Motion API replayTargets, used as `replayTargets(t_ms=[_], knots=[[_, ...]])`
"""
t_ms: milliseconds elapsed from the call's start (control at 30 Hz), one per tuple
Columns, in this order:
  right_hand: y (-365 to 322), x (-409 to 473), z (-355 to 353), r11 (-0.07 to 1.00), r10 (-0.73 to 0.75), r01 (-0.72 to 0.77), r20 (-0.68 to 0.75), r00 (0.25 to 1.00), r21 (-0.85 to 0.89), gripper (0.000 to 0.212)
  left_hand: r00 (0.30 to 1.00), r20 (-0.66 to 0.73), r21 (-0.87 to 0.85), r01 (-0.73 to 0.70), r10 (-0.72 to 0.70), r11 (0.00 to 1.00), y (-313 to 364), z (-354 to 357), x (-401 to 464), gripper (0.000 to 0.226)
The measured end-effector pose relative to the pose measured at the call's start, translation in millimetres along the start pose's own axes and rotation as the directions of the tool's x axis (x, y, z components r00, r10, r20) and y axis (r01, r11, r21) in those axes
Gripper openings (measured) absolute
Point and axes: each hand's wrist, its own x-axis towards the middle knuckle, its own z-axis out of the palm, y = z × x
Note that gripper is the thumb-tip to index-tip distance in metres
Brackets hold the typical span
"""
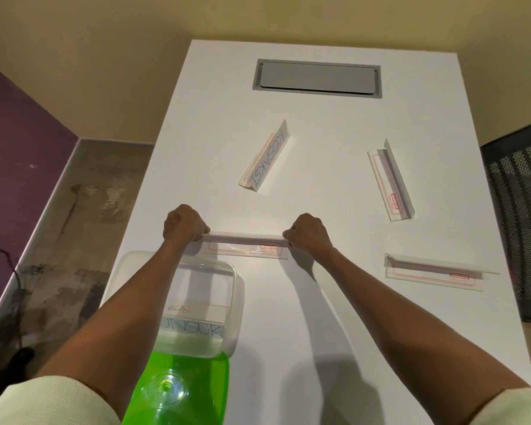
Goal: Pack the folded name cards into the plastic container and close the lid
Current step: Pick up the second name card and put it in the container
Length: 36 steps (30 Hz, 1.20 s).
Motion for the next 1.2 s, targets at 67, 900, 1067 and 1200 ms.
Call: replayTargets(t_ms=[67, 900, 1067, 1200], knots=[[1.8, 1.5, -0.5, 0.999, 0.004, -0.004, -0.006, 1.000, 0.035, 0.018, 0.998, -0.002, 0.058, 0.069, -0.069, 0.996, 3.2, 1.1, 3.3, 0.043], [56.9, -19.4, -43.5, 0.931, 0.048, 0.087, -0.355, 0.934, 0.354, 0.022, 0.958, -0.238, -0.369, -0.244, 0.163, 0.897, 55.1, 24.1, -73.6, 0.020], [78.3, -19.8, -34.2, 0.982, -0.110, 0.164, -0.414, 0.903, 0.097, 0.046, 0.955, -0.275, -0.370, -0.210, 0.110, 0.905, 61.0, 54.8, -83.8, 0.025], [92.8, -17.2, -22.7, 0.984, -0.128, 0.172, -0.460, 0.879, 0.055, 0.054, 0.969, -0.229, -0.333, -0.171, 0.096, 0.927, 62.2, 71.0, -90.9, 0.026]])
